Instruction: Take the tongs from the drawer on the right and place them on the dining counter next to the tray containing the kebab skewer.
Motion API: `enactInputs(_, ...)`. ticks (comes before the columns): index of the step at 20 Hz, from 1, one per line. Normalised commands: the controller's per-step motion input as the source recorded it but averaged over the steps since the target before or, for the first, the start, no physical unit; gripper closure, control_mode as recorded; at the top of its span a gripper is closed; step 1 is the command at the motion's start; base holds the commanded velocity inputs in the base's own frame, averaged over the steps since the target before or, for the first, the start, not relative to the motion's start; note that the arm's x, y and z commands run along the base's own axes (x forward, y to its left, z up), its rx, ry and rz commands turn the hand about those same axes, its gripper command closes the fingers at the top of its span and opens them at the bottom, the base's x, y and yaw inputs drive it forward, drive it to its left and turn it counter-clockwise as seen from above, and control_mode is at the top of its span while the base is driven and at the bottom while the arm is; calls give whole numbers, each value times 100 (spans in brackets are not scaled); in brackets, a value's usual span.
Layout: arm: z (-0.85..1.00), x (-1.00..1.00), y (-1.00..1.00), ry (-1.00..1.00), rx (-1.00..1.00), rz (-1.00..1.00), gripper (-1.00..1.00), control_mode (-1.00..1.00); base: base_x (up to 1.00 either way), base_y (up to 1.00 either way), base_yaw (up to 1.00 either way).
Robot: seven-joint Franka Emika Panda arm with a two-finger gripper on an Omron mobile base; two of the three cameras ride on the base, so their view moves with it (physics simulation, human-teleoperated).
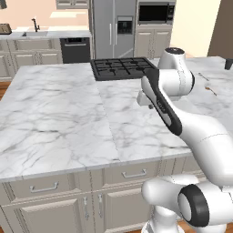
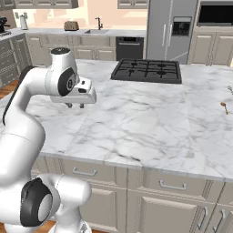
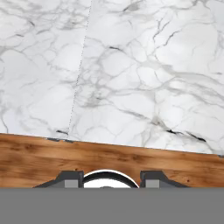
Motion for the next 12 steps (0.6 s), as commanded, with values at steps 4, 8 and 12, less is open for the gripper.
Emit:
enactInputs(4, -1, 1, -21, 0, 0, -3, -100, -100, 0, 0, 0)
enactInputs(8, -7, -1, -47, 0, 0, -14, -100, -100, 0, 0, 0)
enactInputs(12, -14, -1, -41, 0, 0, -21, -100, -100, 0, 0, 0)
